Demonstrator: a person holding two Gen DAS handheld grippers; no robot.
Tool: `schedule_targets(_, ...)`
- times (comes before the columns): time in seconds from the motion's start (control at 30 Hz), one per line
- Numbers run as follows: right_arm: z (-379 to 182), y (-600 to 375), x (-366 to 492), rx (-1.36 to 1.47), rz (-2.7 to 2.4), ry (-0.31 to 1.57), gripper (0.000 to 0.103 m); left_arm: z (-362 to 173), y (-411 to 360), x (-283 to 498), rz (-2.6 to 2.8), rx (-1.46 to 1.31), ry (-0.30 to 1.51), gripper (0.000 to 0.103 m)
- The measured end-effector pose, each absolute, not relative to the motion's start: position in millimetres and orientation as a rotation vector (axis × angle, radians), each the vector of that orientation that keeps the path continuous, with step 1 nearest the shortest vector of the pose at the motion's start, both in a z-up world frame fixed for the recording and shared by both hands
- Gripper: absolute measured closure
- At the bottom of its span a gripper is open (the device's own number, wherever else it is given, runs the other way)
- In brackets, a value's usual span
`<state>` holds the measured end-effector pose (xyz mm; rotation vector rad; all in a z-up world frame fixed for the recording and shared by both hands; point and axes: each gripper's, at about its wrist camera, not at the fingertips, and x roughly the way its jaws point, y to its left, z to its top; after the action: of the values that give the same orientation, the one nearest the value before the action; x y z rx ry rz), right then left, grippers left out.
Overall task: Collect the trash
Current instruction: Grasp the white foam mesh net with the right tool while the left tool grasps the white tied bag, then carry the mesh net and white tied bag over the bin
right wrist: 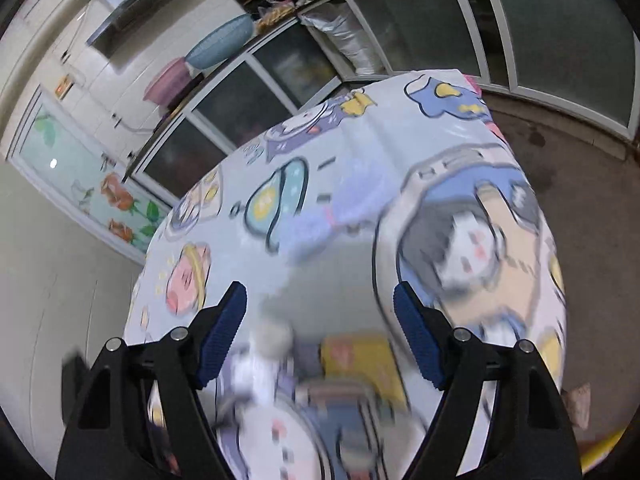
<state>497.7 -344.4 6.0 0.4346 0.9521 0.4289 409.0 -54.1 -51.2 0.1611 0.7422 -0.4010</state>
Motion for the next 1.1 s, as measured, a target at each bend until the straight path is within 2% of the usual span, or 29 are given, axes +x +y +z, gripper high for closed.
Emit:
schedule_targets(0.13, -15, -337, 555, 0.439, 0.357, 0.978, 0.032, -65, -55, 430, -0.425, 0.152, 0.809, 0.008)
schedule_targets(0.4, -46, -326, 612, 0.422, 0.310, 1.013, 0.034, -81, -62, 459, -0.444, 0.149, 0.865, 0.008)
schedule_targets(0.5, -52, -315, 622, 0.376, 0.309, 1.031, 0.038, -86, -66, 464, -0.427, 0.163, 0.875, 0.008)
schedule_targets(0.6, -62, -305, 628, 0.327, 0.302, 1.063, 0.048, -89, -72, 467, -0.416, 0.177, 0.883, 0.022)
schedule_targets(0.67, -67, -300, 630, 0.319, 0.306, 1.074, 0.064, -89, -74, 468, -0.405, 0.185, 0.882, 0.038)
schedule_targets(0.73, -69, -298, 628, 0.310, 0.301, 1.073, 0.074, -89, -81, 468, -0.437, 0.189, 0.888, 0.072)
schedule_targets(0.83, -64, -298, 622, 0.307, 0.318, 1.066, 0.080, -85, -92, 462, -0.425, 0.240, 0.864, 0.073)
schedule_targets(1.1, -7, -312, 583, 0.352, 0.392, 0.972, 0.081, -47, -77, 439, -0.461, 0.128, 0.835, 0.074)
